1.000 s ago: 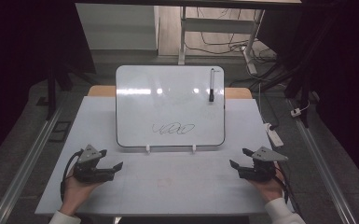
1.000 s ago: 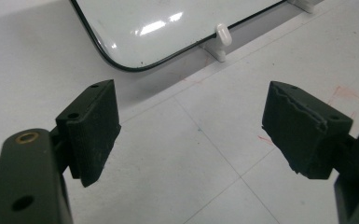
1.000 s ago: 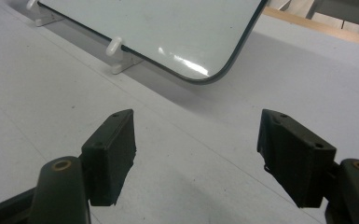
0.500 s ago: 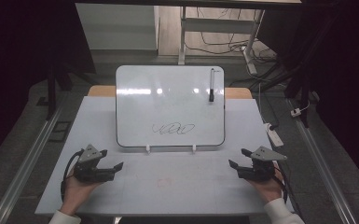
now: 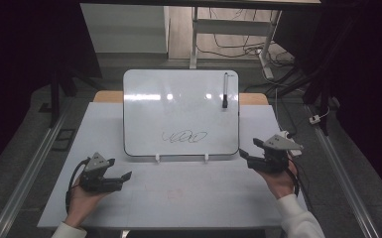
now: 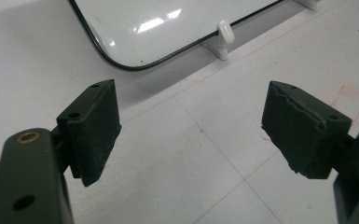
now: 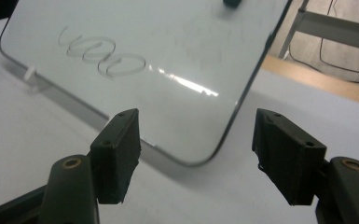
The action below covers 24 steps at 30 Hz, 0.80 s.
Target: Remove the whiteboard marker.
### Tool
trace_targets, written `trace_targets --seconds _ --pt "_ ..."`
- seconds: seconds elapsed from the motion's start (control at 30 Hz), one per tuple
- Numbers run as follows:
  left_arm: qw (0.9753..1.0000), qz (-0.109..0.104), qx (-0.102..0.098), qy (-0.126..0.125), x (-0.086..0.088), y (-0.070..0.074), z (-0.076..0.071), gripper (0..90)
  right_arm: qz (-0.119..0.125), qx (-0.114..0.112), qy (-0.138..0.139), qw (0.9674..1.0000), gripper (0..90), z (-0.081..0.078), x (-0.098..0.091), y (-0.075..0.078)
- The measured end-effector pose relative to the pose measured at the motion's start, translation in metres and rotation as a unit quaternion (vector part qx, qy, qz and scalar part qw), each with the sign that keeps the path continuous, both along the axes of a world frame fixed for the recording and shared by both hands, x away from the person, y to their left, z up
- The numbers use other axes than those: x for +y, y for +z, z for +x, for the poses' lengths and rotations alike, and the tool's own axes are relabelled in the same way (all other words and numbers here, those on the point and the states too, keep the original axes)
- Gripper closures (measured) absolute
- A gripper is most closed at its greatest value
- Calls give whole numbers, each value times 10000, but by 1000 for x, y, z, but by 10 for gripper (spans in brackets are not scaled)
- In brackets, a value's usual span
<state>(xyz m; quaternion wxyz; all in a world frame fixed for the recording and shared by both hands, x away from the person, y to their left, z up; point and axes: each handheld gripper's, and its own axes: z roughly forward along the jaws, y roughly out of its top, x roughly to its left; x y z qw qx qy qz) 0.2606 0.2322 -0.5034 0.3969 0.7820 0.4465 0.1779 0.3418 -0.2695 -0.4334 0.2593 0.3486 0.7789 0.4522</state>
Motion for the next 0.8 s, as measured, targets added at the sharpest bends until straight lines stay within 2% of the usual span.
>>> trace_targets --seconds 0.1,0.27,0.37,0.57,0.8 --pt "10000 12 2 -60 -1 -2 1 200 -2 -67 -119 9999 331 13 12 17" --pt "9999 2 -54 -110 -1 -2 -1 200 144 3 -353 9993 342 44 29 41" --pt "9999 -20 -75 -92 0 -2 -2 200 148 10 -478 9987 345 63 39 53" --pt "9999 10 -67 -120 -1 -5 -1 200 74 35 -621 9980 356 95 58 68" --pt "9999 41 -78 -128 -2 -6 -3 200 -125 58 -842 9964 401 127 78 80"
